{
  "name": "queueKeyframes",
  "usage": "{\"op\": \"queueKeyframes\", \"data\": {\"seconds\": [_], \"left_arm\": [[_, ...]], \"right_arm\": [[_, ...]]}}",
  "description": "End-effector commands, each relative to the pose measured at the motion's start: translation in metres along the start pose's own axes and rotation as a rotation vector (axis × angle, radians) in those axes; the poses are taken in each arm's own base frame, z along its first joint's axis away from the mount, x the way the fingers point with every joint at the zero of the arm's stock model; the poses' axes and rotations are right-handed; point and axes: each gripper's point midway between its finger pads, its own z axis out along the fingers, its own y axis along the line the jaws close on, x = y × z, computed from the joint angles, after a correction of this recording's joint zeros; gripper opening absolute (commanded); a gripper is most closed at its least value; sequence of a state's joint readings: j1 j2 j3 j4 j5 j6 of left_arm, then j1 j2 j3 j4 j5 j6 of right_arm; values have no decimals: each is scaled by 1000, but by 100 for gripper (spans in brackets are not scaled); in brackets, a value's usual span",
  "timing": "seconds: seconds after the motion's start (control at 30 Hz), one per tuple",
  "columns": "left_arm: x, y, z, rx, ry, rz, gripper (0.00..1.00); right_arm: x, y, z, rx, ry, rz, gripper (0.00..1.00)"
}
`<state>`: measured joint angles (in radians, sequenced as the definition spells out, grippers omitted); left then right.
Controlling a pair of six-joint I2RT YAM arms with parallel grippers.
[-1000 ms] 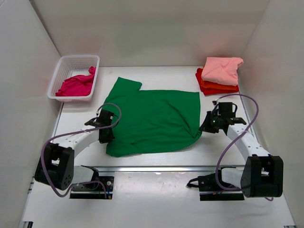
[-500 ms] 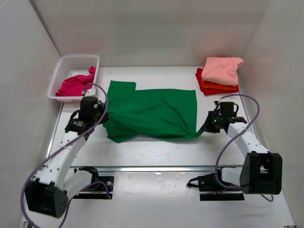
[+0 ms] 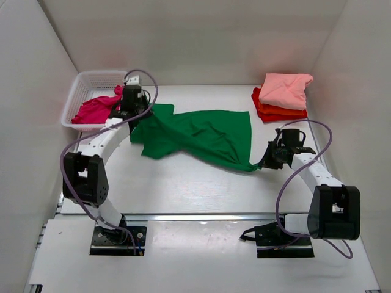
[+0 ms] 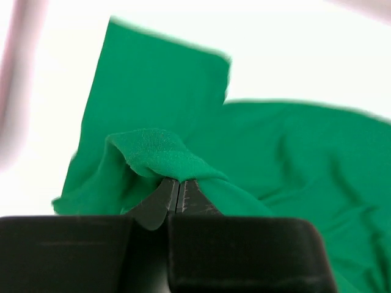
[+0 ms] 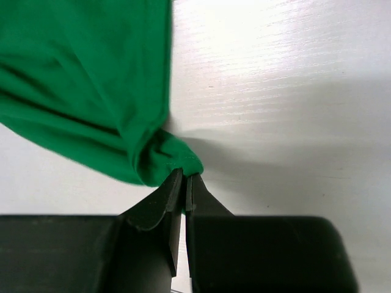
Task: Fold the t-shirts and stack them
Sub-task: Flatten out the tshirt
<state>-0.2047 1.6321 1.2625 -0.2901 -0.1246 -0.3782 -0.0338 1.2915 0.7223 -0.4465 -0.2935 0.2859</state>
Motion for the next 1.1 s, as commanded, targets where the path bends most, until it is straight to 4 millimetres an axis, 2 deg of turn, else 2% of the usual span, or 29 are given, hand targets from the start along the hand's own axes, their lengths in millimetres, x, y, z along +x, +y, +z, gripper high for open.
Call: {"op": "queueKeyframes", "data": {"seconds": [0.0,0.03,0.07,0.1,0.13,0.17,0.2,0.23,0.27,0.3,0.33,0.37,0.4,0.43,0.47,0.53,0.57,0.6,0.63,0.77,0.9,1.07], "left_arm": [[-63,-14,5,37,-175,12,2],[-63,-19,22,62,-137,11,20],[-60,-19,28,66,-114,8,43],[-51,-13,36,57,-69,9,57],[-45,-14,47,54,-40,12,78],[-35,-5,55,23,4,20,87],[-21,-2,58,7,40,36,88],[-17,-3,57,0,36,44,88],[-4,7,52,-30,43,38,88],[-7,6,48,-21,9,26,88],[8,13,35,-29,12,22,87],[29,26,25,-42,9,-2,80],[22,28,12,-43,-31,-17,65],[26,33,9,-56,-40,-17,60],[37,40,3,-73,-34,-16,50],[50,48,1,-88,-19,-15,40],[62,55,2,-104,8,-7,39],[77,62,12,-108,57,-6,58],[85,63,16,-107,79,-1,61],[92,62,37,-115,120,20,73],[86,58,55,-133,159,29,74],[96,53,63,-157,237,91,72]], "right_arm": [[-20,5,3,-3,-53,-22,0],[-24,8,2,-7,-63,-32,0],[-22,7,4,-3,-54,-25,0],[-22,11,3,-11,-56,-39,1],[-22,9,5,-10,-55,-31,0],[-25,13,4,-19,-61,-36,0],[-23,12,4,-17,-53,-30,0],[-25,13,4,-15,-61,-32,0],[-22,12,5,-16,-56,-26,0],[-23,13,4,-20,-57,-25,0],[-23,13,5,-25,-58,-28,0],[-18,12,6,-23,-49,-27,0],[-21,14,5,-29,-56,-28,0],[-19,15,6,-31,-53,-25,0],[-18,13,7,-32,-51,-27,0],[-18,16,7,-40,-48,-31,0],[-17,15,8,-40,-43,-28,0],[-20,16,7,-45,-50,-27,0],[-18,15,6,-44,-43,-16,0],[-14,23,6,-60,-33,-25,0],[-15,22,5,-61,-43,-32,0],[-14,20,6,-63,-38,-18,0]]}}
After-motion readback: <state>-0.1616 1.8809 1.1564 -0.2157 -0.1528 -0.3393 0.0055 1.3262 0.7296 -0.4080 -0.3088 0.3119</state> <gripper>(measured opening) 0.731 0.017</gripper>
